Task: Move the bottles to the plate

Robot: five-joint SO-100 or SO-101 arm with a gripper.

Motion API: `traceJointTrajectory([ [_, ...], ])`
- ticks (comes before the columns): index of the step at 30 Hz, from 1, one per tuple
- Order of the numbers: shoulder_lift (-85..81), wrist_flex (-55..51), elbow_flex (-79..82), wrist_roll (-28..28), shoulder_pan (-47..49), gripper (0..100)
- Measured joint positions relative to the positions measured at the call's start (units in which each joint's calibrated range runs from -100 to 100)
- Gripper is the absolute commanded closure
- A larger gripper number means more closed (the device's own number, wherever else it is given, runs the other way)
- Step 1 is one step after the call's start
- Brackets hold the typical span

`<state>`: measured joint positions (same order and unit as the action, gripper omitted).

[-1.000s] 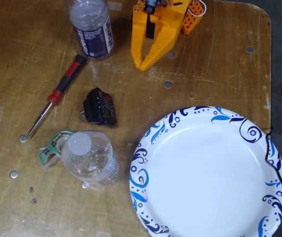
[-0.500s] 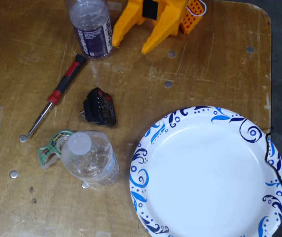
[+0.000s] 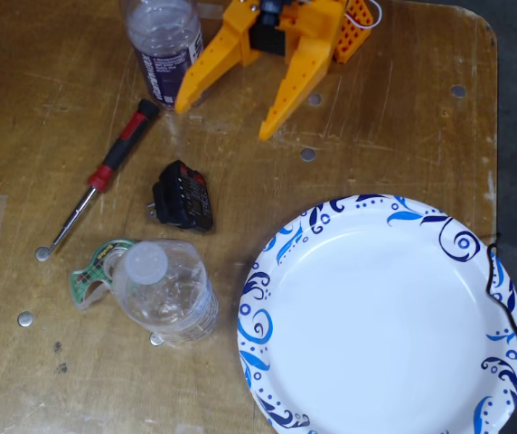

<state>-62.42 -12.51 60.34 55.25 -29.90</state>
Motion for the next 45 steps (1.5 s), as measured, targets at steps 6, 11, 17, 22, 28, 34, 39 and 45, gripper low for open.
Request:
traceJointTrajectory([
  [6,12.1,10.0,-3.6,0.0,0.5,62],
  [11,21.0,14.4,-8.3,0.0,-0.2,61],
  [17,28.7,15.1,-14.1,0.0,-0.2,61],
  [22,34.6,15.1,-19.1,0.0,-0.2,61],
  [28,40.5,15.1,-24.0,0.0,-0.2,61],
  [34,45.0,15.1,-27.9,0.0,-0.2,61],
  [39,48.7,17.7,-30.0,0.0,-0.2,61],
  [45,52.6,24.4,-30.0,0.0,-0.5,61],
])
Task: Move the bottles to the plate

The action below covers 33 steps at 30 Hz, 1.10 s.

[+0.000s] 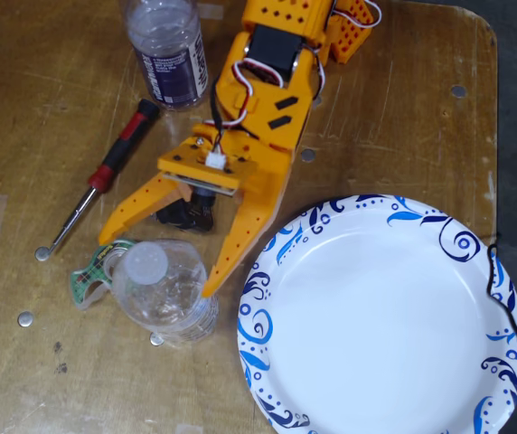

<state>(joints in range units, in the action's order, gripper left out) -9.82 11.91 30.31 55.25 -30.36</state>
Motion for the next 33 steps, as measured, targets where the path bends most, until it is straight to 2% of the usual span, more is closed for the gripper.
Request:
traceJointTrajectory([
  [12,1.1,0.9,-1.3,0.0,-3.2,61],
  [21,8.0,0.9,-7.7,0.0,-2.9,61],
  [33,8.6,0.9,-8.5,0.0,-2.8,63],
])
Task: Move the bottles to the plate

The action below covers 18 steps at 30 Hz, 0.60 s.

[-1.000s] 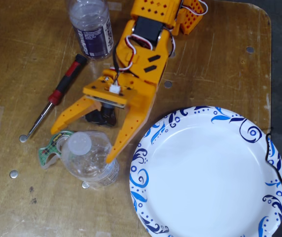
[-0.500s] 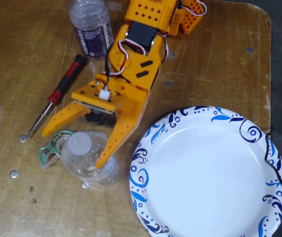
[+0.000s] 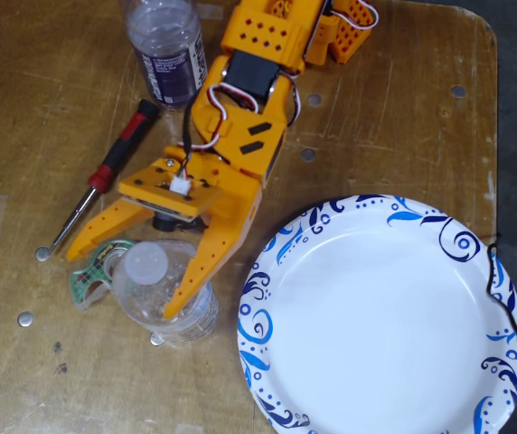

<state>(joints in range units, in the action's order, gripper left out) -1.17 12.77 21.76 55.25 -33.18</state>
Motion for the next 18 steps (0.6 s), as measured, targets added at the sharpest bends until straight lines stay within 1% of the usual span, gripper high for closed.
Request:
traceJointTrajectory([
  [6,0.1,0.0,0.0,0.0,0.0,78],
  [8,0.1,0.0,0.0,0.0,-0.1,82],
  [12,0.1,0.0,0.0,0.0,-0.5,86],
  [18,0.1,0.1,-0.1,-0.3,-2.2,90],
])
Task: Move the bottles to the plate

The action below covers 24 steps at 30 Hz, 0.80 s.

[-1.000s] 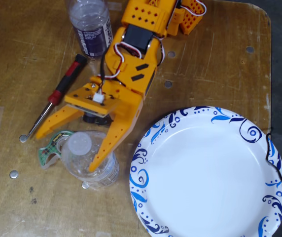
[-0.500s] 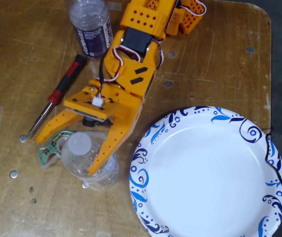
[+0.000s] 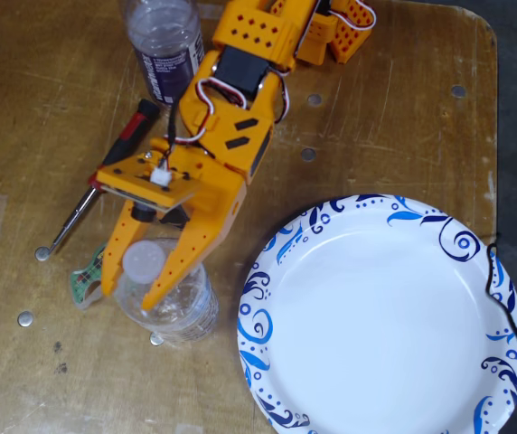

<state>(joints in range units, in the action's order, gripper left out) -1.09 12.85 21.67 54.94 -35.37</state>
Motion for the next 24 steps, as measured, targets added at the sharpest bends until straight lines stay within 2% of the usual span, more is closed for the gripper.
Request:
traceJointTrajectory([
  [24,-0.5,1.6,0.0,0.7,-1.5,92],
])
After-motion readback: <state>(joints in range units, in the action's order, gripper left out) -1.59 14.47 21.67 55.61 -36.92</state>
